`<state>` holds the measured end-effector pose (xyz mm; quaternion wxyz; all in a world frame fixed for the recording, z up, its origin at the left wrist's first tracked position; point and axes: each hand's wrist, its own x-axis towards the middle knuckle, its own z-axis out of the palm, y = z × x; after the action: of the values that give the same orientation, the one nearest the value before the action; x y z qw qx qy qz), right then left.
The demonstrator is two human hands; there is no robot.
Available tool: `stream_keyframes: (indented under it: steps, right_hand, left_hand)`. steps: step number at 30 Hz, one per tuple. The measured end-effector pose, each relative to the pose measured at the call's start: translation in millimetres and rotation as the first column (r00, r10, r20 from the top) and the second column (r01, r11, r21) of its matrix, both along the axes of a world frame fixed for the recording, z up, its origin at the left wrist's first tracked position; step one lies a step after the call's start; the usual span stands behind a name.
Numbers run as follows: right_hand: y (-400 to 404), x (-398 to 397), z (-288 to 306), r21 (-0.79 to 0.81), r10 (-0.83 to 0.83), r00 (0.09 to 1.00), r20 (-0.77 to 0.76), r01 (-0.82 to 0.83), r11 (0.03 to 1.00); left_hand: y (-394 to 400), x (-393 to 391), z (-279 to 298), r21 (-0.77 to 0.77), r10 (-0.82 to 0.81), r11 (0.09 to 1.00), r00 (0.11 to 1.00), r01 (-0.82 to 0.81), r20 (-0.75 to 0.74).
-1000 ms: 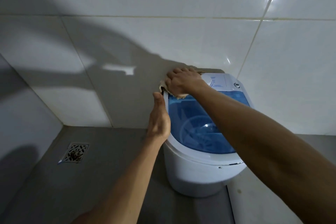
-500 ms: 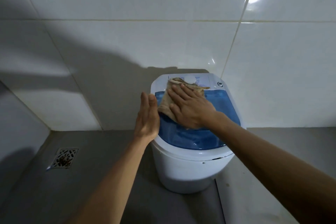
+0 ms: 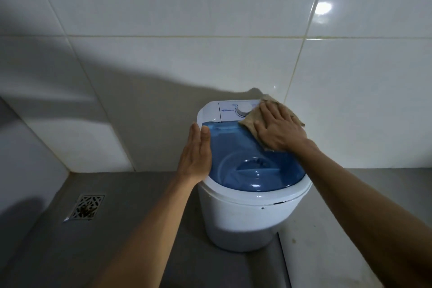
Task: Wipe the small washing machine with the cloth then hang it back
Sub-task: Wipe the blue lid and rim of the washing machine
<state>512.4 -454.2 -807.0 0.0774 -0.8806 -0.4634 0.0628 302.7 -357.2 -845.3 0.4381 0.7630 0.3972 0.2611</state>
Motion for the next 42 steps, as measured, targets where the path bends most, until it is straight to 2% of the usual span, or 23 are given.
stream_keyframes:
  steps: [3, 9, 12, 15, 19, 21, 24, 27, 29, 31, 33, 35, 38, 40, 42]
  right_hand:
    - [17.4, 12.0, 3.9, -0.037, -0.044, 0.999, -0.013, 0.043, 0.998]
    - [3.1, -37.8, -5.7, -0.036, 0.033, 0.999, -0.022, -0.034, 0.999]
    - [-10.0, -85.7, -8.7, -0.027, 0.194, 0.981, 0.018, -0.193, 0.981]
    - [-25.4, -124.9, -9.9, 0.003, 0.356, 0.933, 0.056, -0.357, 0.934]
    - [-60.9, -132.9, -10.0, 0.045, 0.392, 0.914, 0.106, -0.398, 0.916]
    - [-85.0, -134.0, -12.1, 0.072, 0.401, 0.91, 0.109, -0.409, 0.909]
    - [-122.3, -127.5, -18.7, 0.067, 0.333, 0.938, 0.096, -0.34, 0.938]
    - [-143.0, -98.3, -19.8, 0.021, 0.166, 0.983, 0.076, -0.168, 0.986]
    - [-134.0, -76.5, -16.7, 0.012, 0.069, 0.996, 0.052, -0.07, 0.997]
    - [-107.9, -61.8, -12.1, 0.006, 0.038, 0.997, 0.069, -0.038, 0.999]
    - [-74.3, -66.5, -8.4, 0.005, 0.097, 0.992, 0.084, -0.098, 0.995]
    - [-46.9, -93.3, -6.0, 0.009, 0.229, 0.969, 0.09, -0.231, 0.973]
    - [-40.7, -144.5, -10.4, 0.049, 0.363, 0.927, 0.092, -0.369, 0.928]
    - [-56.6, -157.1, -15.1, 0.081, 0.363, 0.928, 0.084, -0.37, 0.926]
    - [-79.4, -152.6, -19.5, 0.096, 0.334, 0.938, 0.09, -0.342, 0.935]
  left_hand:
    - [1.4, 2.9, -1.8, -0.041, 0.018, 0.999, 1.0, -0.019, -0.011]
    - [-0.2, 3.3, -1.6, -0.042, -0.006, 0.999, 0.997, 0.009, 0.07]
    - [11.7, 5.8, -11.0, -0.1, -0.009, 0.995, 0.996, 0.018, 0.088]
    - [25.6, 7.4, -23.5, -0.241, -0.047, 0.966, 0.983, 0.089, 0.177]
    - [6.9, 6.6, -3.1, -0.26, 0.016, 0.965, 0.977, 0.041, 0.213]
    - [5.0, 5.8, -1.6, -0.192, 0.062, 0.981, 0.989, -0.035, 0.137]
    - [6.5, 5.2, -2.1, -0.178, 0.11, 0.979, 0.993, -0.1, 0.052]
    - [7.4, 3.9, -3.1, -0.164, 0.081, 0.983, 0.996, -0.077, 0.02]
    - [7.0, 1.4, -2.5, -0.158, 0.063, 0.986, 0.998, -0.058, 0.03]
    - [4.0, 0.1, -0.6, -0.159, 0.046, 0.987, 0.997, -0.036, 0.06]
    - [4.0, -0.1, -0.1, -0.16, 0.03, 0.987, 0.996, -0.016, 0.083]
    - [17.1, 1.0, -12.4, -0.191, -0.009, 0.981, 0.997, 0.023, 0.075]
    - [42.0, 5.1, -39.1, -0.247, -0.053, 0.967, 0.997, 0.066, 0.059]
    - [16.0, -0.9, -6.3, -0.122, -0.085, 0.989, 0.996, 0.08, -0.031]
    - [0.7, -1.6, 3.6, 0.136, -0.095, 0.984, 0.986, 0.113, -0.134]
